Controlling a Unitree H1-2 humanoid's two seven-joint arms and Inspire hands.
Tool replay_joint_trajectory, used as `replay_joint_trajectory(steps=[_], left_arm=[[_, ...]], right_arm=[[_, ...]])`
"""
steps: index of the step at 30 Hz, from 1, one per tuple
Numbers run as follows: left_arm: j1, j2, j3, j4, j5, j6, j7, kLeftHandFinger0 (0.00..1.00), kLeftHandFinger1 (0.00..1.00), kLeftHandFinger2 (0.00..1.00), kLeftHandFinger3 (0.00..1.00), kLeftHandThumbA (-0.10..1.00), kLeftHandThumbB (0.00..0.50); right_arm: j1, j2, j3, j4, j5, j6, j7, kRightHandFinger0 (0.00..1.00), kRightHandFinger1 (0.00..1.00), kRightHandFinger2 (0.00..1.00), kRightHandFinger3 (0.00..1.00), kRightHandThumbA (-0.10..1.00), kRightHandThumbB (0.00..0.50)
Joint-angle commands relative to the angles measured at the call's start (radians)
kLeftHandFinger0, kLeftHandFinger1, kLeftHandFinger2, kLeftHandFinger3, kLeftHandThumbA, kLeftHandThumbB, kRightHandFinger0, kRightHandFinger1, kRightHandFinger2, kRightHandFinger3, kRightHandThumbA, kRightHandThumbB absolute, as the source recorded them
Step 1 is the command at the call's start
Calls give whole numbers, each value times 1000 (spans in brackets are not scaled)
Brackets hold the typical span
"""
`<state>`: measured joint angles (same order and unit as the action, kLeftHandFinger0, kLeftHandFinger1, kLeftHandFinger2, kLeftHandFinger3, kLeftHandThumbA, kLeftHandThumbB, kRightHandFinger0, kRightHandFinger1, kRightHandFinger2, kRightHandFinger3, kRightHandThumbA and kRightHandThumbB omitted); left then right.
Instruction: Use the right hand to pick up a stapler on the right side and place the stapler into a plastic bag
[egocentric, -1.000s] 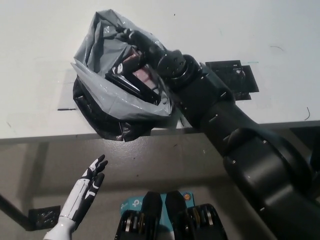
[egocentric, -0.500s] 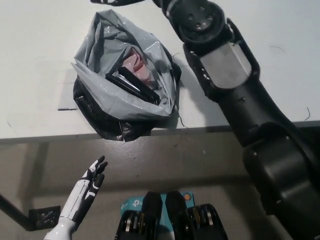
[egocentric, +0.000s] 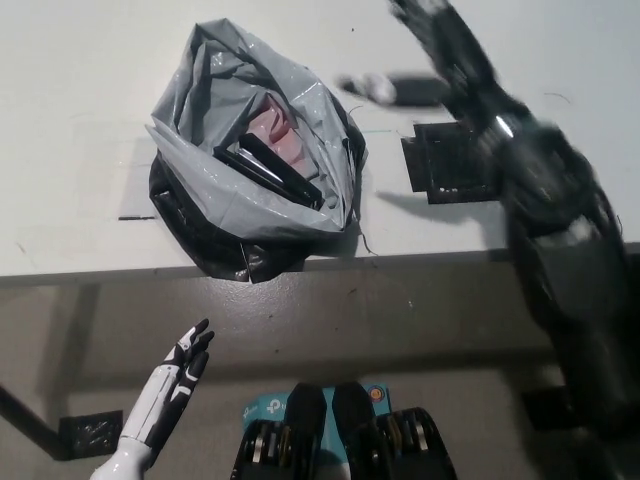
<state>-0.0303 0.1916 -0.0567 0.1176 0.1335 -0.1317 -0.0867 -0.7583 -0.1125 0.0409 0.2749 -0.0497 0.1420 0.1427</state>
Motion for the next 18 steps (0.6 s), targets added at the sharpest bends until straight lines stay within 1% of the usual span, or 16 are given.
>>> replay_joint_trajectory(steps=[1, 2, 3, 4, 5, 7, 8, 9, 10, 11, 12, 13, 14, 15, 18], left_arm=[[-120, 9, 32, 1, -23, -52, 17, 1000, 1000, 1000, 1000, 1000, 350], [-121, 9, 32, 1, -18, -47, 20, 1000, 1000, 1000, 1000, 1000, 363], [-124, 8, 32, 4, -15, -44, 23, 1000, 1000, 1000, 1000, 1000, 372], [-128, 9, 32, 6, -13, -44, 24, 1000, 1000, 1000, 1000, 1000, 374], [-131, 7, 31, 9, -13, -47, 24, 1000, 1000, 1000, 1000, 1000, 371], [-136, 7, 28, 14, -13, -51, 21, 1000, 1000, 1000, 1000, 1000, 363], [-139, 7, 27, 18, -14, -53, 20, 1000, 1000, 1000, 1000, 1000, 363], [-142, 7, 26, 22, -13, -56, 19, 1000, 1000, 1000, 1000, 1000, 356], [-141, 8, 25, 22, -13, -56, 17, 1000, 1000, 1000, 1000, 1000, 359], [-141, 8, 24, 21, -14, -55, 16, 1000, 1000, 1000, 1000, 1000, 362], [-139, 8, 25, 20, -15, -56, 15, 1000, 1000, 1000, 1000, 1000, 364], [-137, 8, 25, 20, -14, -58, 16, 1000, 1000, 1000, 1000, 1000, 366], [-134, 9, 26, 20, -16, -59, 16, 1000, 1000, 1000, 1000, 1000, 367], [-131, 9, 27, 19, -18, -58, 15, 1000, 1000, 1000, 1000, 1000, 368], [-123, 10, 26, 17, -13, -60, 16, 1000, 1000, 1000, 1000, 1000, 363]], right_arm=[[381, -202, -215, -1222, 219, -97, -24, 1000, 1000, 1000, 1000, 1000, 442], [397, -200, -203, -1216, 211, -174, -22, 1000, 1000, 1000, 1000, 1000, 470], [404, -206, -194, -1210, 236, -211, -17, 1000, 1000, 1000, 1000, 954, 494], [411, -210, -185, -1207, 255, -232, -17, 1000, 1000, 1000, 1000, 943, 500], [445, -190, -167, -1223, 239, -249, -28, 1000, 1000, 1000, 1000, 947, 500], [510, -163, -127, -1225, 184, -311, -18, 1000, 1000, 1000, 1000, 853, 440], [541, -160, -108, -1221, 167, -320, -6, 1000, 1000, 1000, 1000, 868, 442], [574, -155, -81, -1193, 176, -339, 10, 1000, 1000, 1000, 1000, 829, 424], [603, -141, -47, -1147, 205, -364, 25, 1000, 1000, 1000, 1000, 779, 383], [621, -125, -26, -1107, 200, -383, 32, 1000, 1000, 1000, 1000, 810, 329], [634, -113, -10, -1069, 184, -411, 38, 1000, 1000, 1000, 1000, 832, 310], [647, -97, 3, -1022, 150, -454, 36, 1000, 1000, 1000, 1000, 865, 281], [663, -83, 9, -982, 97, -481, 26, 1000, 1000, 1000, 1000, 959, 288], [696, -60, 16, -929, 6, -482, 2, 1000, 1000, 1000, 1000, 1000, 334], [744, -32, 21, -808, -50, -498, -34, 1000, 1000, 1000, 1000, 1000, 337]])
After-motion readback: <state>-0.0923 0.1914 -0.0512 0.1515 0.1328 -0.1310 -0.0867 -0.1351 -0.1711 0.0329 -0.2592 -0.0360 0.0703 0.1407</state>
